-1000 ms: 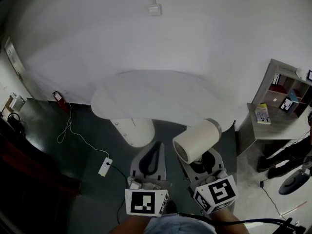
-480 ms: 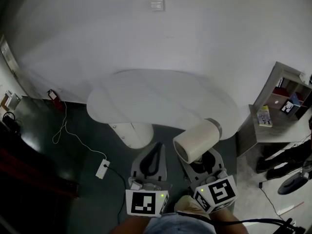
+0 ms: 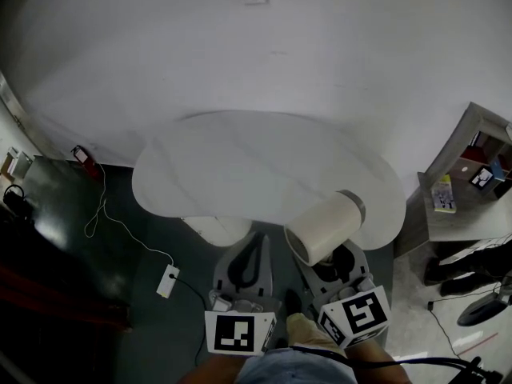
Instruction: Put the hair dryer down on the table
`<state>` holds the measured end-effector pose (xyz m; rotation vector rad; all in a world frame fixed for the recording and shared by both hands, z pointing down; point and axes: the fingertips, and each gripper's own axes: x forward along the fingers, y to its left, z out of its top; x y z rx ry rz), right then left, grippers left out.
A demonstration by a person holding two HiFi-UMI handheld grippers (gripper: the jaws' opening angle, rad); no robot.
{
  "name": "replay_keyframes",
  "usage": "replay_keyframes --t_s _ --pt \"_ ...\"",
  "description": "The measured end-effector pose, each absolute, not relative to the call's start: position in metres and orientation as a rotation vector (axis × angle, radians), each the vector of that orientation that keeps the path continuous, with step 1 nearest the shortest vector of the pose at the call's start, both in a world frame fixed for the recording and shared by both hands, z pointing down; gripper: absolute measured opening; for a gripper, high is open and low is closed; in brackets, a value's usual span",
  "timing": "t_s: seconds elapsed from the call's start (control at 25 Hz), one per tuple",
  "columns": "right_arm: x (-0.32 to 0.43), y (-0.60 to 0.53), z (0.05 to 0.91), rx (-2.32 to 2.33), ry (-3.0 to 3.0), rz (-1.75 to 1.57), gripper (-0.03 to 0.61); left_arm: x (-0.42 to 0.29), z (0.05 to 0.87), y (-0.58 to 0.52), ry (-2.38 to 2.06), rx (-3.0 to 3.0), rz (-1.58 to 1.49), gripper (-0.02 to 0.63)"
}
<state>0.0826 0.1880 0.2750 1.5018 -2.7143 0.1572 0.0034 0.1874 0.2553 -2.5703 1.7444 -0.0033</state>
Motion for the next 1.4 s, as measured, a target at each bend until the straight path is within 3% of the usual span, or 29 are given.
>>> replay_keyframes --t_s 0.76,1.4 --pt "0.091 0.002 0.281 1.388 -2.754 0.171 0.227 0.006 0.255 0.014 1.841 -2.483 -0.037 0.017" --pt "0.023 -0.112 0.286 1.364 -2.756 0.137 0.227 -0.065 0.264 -0.089 1.899 -2.472 0.005 0.017"
